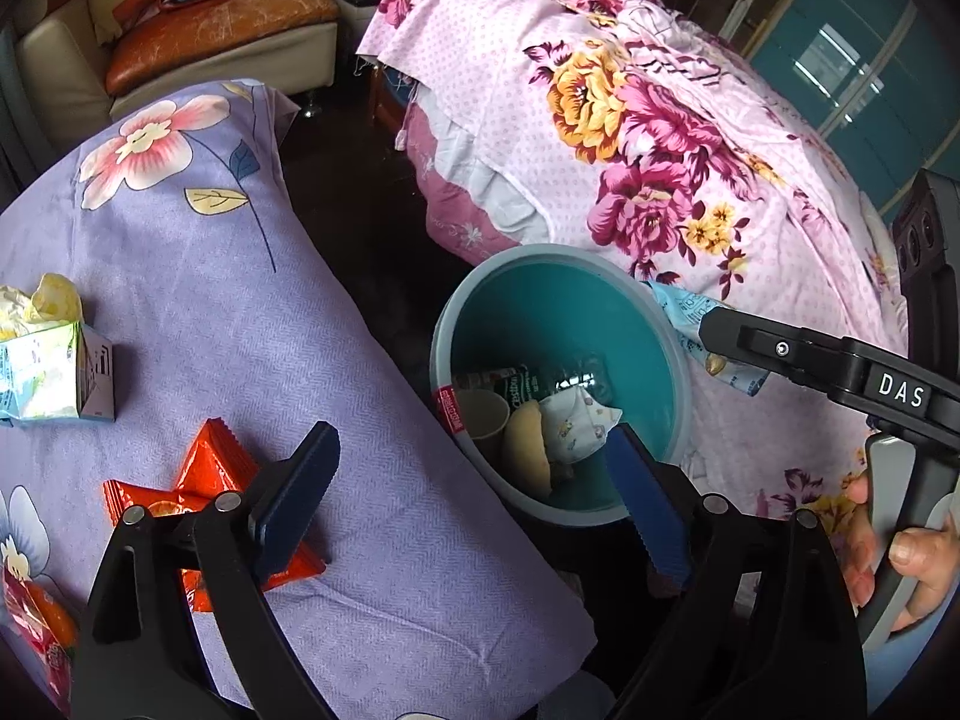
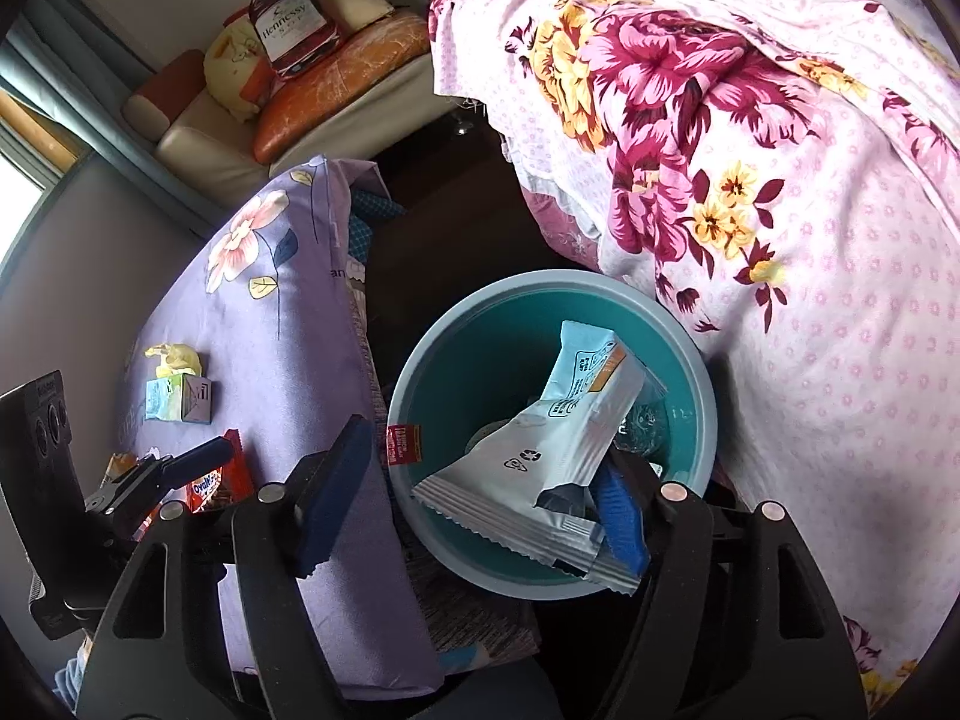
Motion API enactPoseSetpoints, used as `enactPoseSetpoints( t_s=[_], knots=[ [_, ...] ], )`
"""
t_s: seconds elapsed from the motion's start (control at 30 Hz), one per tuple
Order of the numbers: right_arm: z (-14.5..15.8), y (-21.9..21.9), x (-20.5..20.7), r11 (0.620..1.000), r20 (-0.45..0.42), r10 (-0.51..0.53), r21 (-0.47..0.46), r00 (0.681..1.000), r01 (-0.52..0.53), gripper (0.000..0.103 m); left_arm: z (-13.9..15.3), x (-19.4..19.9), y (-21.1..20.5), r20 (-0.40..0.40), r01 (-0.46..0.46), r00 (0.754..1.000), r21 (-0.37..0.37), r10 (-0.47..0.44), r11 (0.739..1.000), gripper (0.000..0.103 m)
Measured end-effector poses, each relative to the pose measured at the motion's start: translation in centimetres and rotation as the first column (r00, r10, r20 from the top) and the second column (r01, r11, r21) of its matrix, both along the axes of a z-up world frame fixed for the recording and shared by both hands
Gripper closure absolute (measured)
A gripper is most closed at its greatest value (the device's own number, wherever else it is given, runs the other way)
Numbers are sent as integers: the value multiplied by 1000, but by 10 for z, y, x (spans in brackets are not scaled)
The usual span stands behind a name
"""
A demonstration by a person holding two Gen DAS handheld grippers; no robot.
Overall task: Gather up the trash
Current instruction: 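Open the left tool dropping the mask while the right tool releases the blue packet into the bin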
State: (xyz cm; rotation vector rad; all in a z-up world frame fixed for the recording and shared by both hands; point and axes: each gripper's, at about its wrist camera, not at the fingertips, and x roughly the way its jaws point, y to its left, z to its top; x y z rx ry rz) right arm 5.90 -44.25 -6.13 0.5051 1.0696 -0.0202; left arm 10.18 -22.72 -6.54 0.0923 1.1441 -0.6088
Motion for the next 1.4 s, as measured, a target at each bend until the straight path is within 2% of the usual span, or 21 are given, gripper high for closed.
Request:
enactPoseSetpoints(
  t_s=[0.07, 0.27, 0.5, 0.53, 0.57, 0.67, 0.8, 0.83, 0.9, 0.93, 1.0, 1.1, 1.17, 1.27, 1.4],
  knots=[
    [1, 2, -1, 1000, -6, 3, 8, 1000, -3, 30, 1, -2, 6, 2, -7, 1000, -6, 7, 1000, 12],
    [4, 11, 0, 999, -24, 5, 38, 1000, -4, 30, 4, -6, 24, 2, -34, 999, -29, 34, 999, 12],
    [11, 22, 4, 1000, -41, 12, 28, 999, -11, 30, 1, -6, 41, -16, -60, 998, -71, 59, 996, 12],
    [13, 25, 4, 1000, -36, 16, 9, 999, -16, 33, 0, -6, 43, -19, -61, 998, -77, 60, 995, 12],
    [14, 27, 5, 1000, -38, 21, -1, 999, -21, 42, 0, -5, 45, -20, -63, 998, -81, 62, 995, 12],
    [19, 35, 9, 999, -40, 32, -42, 999, -34, 54, -2, -2, 51, -31, -69, 997, -97, 66, 993, 12],
    [20, 42, 14, 998, -60, 51, -44, 997, -54, 54, -1, 4, 58, -38, -80, 996, -119, 76, 990, 12],
    [18, 41, 18, 998, -86, 57, -19, 995, -59, 53, -1, 5, 60, -41, -83, 996, -126, 78, 989, 12],
    [13, 37, 22, 998, -122, 48, 48, 991, -42, 44, -1, 7, 63, -46, -89, 995, -139, 83, 986, 12],
    [12, 35, 23, 998, -129, 41, 52, 991, -35, 39, -1, 8, 64, -48, -91, 995, -146, 85, 985, 12],
    [12, 35, 25, 998, -132, 42, 54, 990, -35, 39, -2, 8, 66, -52, -90, 995, -155, 83, 984, 12],
    [9, 34, 26, 994, -156, 36, 104, 987, -19, 39, -4, 9, 67, -58, -86, 995, -161, 77, 983, 12],
    [8, 32, 26, 992, -167, 10, 125, 986, 11, 29, -6, 9, 67, -62, -83, 995, -167, 73, 983, 12],
    [8, 36, 28, 992, -173, 1, 122, 985, 21, 29, -6, 7, 69, -60, -81, 996, -173, 72, 982, 12],
    [7, 36, 30, 986, -172, -14, 164, 985, 42, 29, -3, 1, 66, -61, -66, 997, -207, 54, 976, 12]
  ],
)
